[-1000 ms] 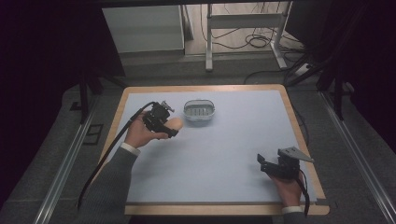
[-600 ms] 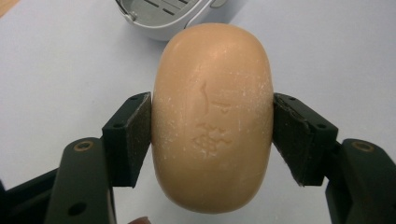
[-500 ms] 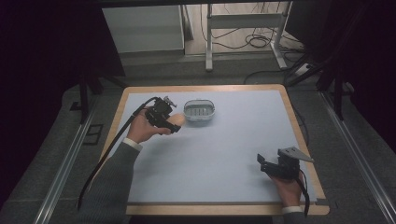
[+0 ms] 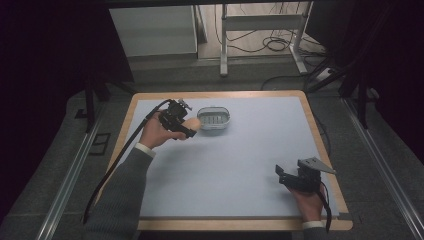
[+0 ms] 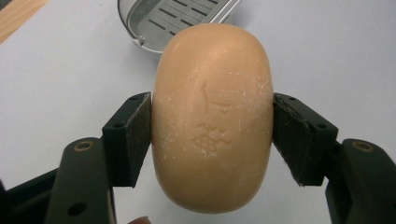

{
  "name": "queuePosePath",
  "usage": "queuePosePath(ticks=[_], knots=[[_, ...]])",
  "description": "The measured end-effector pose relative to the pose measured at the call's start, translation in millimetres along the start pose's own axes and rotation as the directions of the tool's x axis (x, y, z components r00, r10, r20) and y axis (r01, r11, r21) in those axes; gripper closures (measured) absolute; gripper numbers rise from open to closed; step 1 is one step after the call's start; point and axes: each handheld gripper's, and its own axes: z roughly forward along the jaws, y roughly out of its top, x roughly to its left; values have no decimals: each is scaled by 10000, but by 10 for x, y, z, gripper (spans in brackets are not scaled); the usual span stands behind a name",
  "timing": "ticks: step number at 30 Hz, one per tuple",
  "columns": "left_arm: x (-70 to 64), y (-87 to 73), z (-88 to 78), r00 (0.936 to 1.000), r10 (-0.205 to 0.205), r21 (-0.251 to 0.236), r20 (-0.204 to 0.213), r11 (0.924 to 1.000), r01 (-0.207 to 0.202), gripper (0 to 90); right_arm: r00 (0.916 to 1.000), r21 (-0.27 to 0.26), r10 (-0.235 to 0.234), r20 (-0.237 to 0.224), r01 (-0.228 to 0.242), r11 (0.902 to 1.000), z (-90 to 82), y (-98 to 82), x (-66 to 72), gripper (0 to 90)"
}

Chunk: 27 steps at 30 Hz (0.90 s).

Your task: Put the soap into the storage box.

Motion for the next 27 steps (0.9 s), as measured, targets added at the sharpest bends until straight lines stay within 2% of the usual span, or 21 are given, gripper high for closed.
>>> queuePosePath(ticks=[3, 4, 7, 8, 9, 10, 12, 13, 27], knots=[[9, 24, 28, 9999, -112, -12, 8, 9999, 112, 325, 10000, -1, 18, -13, -18, 10000, 0, 0, -2, 115], [25, 34, 31, 10000, 7, 98, -10, 10000, -7, 325, 10000, 16, 28, -25, -28, 10000, -1, 0, -3, 115], [42, 63, 57, 10000, -50, 101, -8, 9999, 50, 325, 10000, 11, 7, 1, -7, 10000, 1, 0, -1, 115], [41, 71, 70, 9999, -156, 20, 23, 9999, 156, 325, 10000, 11, 10, 2, -10, 10000, 1, 0, -1, 115], [52, 80, 74, 10000, -71, 111, -12, 9999, 71, 325, 10000, 9, 18, -1, -18, 10000, 1, 0, -1, 115], [48, 88, 87, 9999, -171, 51, 10, 9998, 171, 325, 10000, 1, 20, -10, -20, 10000, 0, 0, -2, 115], [57, 105, 99, 9999, -125, 120, -11, 9999, 125, 325, 10000, 5, 20, -5, -20, 10000, 1, 0, -2, 115], [70, 115, 97, 10000, 34, 284, -48, 9996, -32, 325, 10000, 6, 9, 1, -9, 10000, 1, 0, -1, 115], [76, 239, 142, 10000, 77, 347, 21, 9994, -78, 325, 10000, 23, -3, -2, 3, 10000, 2, 1, 1, 115]])
